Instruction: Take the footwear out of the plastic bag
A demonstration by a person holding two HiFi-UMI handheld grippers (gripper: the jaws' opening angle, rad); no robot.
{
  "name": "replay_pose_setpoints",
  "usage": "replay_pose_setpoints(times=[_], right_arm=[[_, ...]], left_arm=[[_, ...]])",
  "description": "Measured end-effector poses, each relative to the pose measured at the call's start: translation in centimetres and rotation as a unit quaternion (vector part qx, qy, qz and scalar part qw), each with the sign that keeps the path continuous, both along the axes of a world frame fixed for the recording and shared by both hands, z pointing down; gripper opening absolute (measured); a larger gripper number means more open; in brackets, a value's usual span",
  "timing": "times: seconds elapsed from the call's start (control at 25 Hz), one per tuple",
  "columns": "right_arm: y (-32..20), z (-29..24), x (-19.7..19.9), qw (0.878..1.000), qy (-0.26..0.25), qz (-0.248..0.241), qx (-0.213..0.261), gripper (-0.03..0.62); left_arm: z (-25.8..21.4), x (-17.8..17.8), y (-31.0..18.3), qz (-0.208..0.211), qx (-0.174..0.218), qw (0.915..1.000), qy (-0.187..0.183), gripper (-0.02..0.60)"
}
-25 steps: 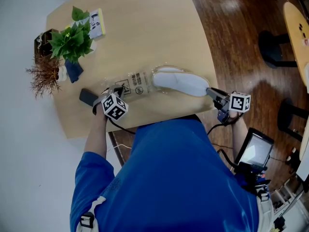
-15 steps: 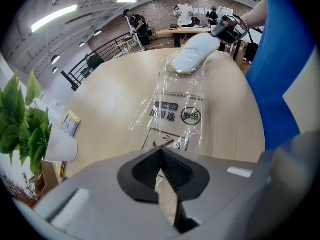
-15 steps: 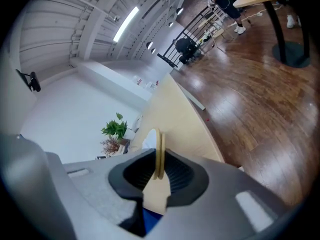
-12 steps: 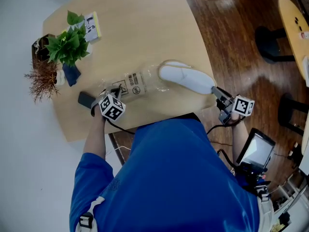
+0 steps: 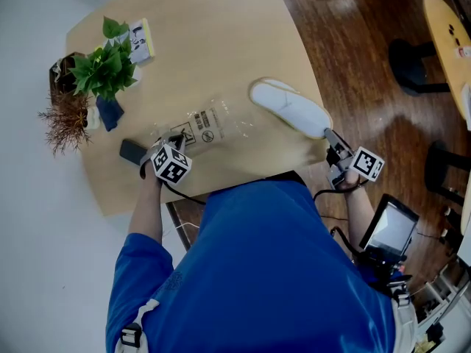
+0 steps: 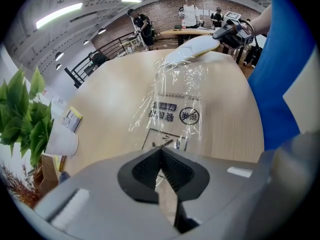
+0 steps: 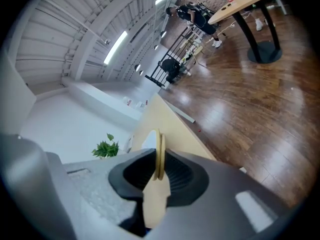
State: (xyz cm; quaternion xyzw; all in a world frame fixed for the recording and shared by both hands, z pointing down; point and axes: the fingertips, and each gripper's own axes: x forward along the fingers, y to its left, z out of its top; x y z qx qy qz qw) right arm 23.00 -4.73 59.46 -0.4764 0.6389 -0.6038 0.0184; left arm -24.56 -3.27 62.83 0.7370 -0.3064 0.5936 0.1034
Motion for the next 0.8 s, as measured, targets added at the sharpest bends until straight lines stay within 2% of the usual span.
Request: replay_pose_setpoints(times=[0.16, 0.44, 0.8], right_arm=[[-0.2, 0.3, -1.7, 1.0, -0.009, 0.004, 0.011, 0.058], [0.0, 0.8, -4.0, 1.0, -0.009, -0.005, 0.003, 0.06], [1.2, 2.6, -4.4, 1.0, -0.007, 0.018, -0.018, 0.061]], left_arm=[[-0.1, 0.2, 0.3, -0.005, 0.003, 1.0, 0.002, 0.008], [-0.3, 0.3, 0.5, -0.012, 0.004, 0.9999, 0.007, 0.008], [-0.5, 0.5, 1.0, -0.017, 0.001, 0.9998, 0.006, 0.008]])
